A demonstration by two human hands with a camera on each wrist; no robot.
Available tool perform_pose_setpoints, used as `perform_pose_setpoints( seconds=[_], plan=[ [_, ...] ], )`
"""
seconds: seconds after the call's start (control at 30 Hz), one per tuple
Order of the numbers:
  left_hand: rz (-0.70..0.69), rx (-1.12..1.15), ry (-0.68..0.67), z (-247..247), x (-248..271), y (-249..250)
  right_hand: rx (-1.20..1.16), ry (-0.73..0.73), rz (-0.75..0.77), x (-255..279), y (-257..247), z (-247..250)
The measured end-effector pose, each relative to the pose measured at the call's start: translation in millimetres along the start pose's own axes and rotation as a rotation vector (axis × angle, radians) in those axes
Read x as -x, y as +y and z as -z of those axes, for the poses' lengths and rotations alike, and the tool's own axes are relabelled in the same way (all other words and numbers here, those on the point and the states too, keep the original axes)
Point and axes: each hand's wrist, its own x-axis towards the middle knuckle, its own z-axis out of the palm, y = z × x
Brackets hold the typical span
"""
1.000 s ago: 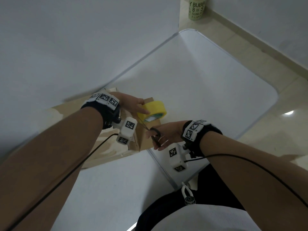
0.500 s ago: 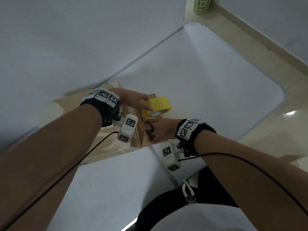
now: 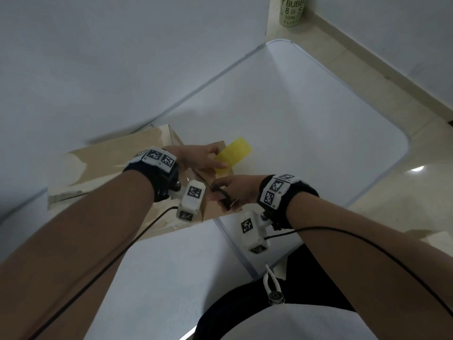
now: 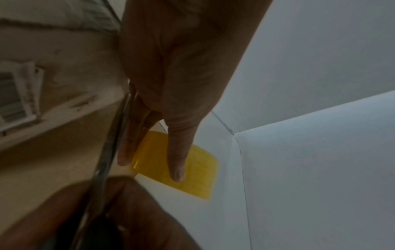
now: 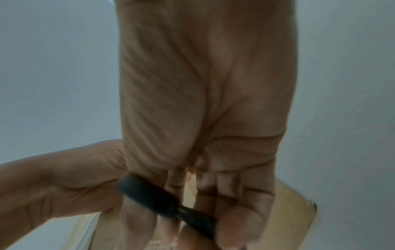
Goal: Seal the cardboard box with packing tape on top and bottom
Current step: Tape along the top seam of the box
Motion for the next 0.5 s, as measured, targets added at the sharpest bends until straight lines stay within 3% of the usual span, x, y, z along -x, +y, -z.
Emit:
perform_pose_setpoints(
  seconds=[0.17,0.3,0.5],
  plan=[
    [-0.013,0.14,-0.012,11,9,7,0.388,-0.041,-0.212,9,7,21],
    [-0.033,0.191,0.038,21,12,10,0.801,0.187,-0.387,11,26,46],
    [-0.012,0.251,0.031,25,16,14,0.64,0.567,-0.414,12,27,71]
  ],
)
